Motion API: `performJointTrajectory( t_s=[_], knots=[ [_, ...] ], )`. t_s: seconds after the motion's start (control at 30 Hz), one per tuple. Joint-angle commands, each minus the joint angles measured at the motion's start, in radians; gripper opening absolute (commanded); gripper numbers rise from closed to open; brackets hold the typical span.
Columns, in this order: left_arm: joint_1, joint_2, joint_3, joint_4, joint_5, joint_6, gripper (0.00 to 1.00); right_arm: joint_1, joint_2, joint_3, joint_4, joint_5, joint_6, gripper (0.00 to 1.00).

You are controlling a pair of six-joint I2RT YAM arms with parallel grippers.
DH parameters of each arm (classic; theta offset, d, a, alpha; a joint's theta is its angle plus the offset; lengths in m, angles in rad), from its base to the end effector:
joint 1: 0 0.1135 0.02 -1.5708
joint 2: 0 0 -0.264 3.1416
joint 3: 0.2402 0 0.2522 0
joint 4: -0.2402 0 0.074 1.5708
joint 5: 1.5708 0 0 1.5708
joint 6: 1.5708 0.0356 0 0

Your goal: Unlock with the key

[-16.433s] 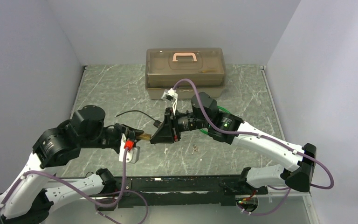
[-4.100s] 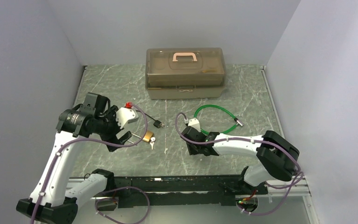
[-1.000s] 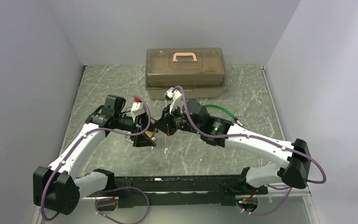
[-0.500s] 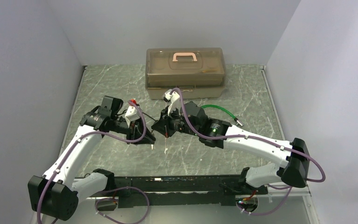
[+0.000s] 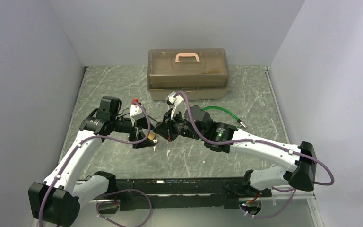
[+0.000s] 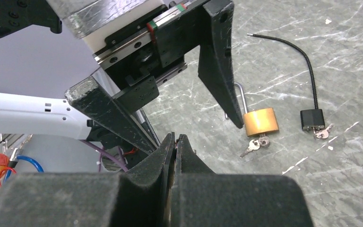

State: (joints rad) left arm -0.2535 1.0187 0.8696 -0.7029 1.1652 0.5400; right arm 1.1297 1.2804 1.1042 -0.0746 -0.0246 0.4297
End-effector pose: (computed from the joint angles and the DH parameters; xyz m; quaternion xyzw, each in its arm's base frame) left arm 0.1764 -0.0795 0.2950 0.4805 0.6462 -0.4678 0.3642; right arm 0.1283 0.2737 0.3554 -0.2779 0.7395 0.4379 0.4291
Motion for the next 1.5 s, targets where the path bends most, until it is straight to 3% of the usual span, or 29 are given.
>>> performJointTrajectory(
  t_s=[0.0,0.1,0.23,0.4,0.67,0.93,1.0,1.2,1.47],
  knots=[
    [0.007,-0.014,0.004,0.055,-0.026,-0.03,0.89,0.011,-0.027,0.023,0.039,0.015,0.004,0.0],
    [0.008,-0.017,0.006,0.053,-0.008,-0.034,0.89,0.014,-0.019,0.028,0.048,0.012,0.004,0.0],
    [0.007,-0.011,0.026,-0.004,0.116,0.011,0.87,0.015,-0.014,0.022,0.068,0.006,0.014,0.0],
    [0.007,0.006,0.055,-0.115,0.245,0.133,0.73,0.014,0.0,0.034,0.096,0.003,0.021,0.0],
    [0.007,-0.003,0.053,-0.13,0.244,0.155,0.51,0.015,0.007,0.037,0.091,0.004,0.022,0.0],
    [0.011,-0.006,0.057,-0.1,0.225,0.119,0.37,0.016,-0.002,0.021,0.079,0.008,0.028,0.0],
    [0.013,-0.004,0.062,-0.112,0.225,0.133,0.31,0.016,-0.003,0.021,0.078,0.008,0.025,0.0],
    [0.023,-0.006,0.072,-0.127,0.199,0.147,0.0,0.016,-0.001,0.024,0.046,0.009,0.012,0.0],
    [0.028,-0.013,0.089,-0.178,0.185,0.18,0.0,0.015,-0.007,0.02,0.013,0.018,-0.006,0.0]
  ],
)
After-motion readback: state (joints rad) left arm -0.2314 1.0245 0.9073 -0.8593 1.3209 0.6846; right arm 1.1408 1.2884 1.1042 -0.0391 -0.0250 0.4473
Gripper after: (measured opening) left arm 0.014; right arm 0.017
